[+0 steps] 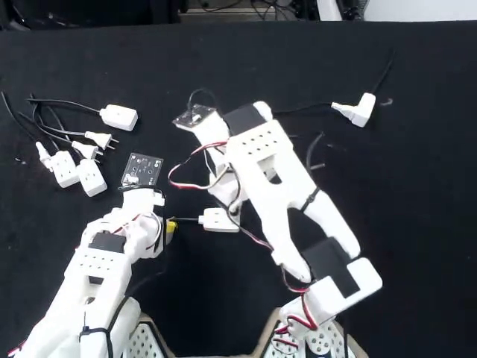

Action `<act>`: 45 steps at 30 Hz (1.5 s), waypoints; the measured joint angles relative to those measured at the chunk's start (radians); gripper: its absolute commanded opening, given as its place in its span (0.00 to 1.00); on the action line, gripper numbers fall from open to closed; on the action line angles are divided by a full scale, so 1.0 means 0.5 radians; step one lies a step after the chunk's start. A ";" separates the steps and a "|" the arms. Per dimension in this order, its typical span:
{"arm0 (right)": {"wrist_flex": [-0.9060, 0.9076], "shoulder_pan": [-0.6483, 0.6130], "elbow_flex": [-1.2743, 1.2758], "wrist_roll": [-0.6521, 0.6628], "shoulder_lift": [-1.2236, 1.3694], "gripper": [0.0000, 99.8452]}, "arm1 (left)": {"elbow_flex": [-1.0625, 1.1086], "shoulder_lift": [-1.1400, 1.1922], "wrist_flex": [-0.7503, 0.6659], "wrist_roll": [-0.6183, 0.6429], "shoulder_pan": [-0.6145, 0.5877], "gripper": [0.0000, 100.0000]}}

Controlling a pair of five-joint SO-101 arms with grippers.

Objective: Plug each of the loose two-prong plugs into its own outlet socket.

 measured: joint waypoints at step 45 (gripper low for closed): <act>0.021 0.028 -0.307 0.064 0.181 0.01 | 0.000 0.000 0.000 0.000 0.000 0.22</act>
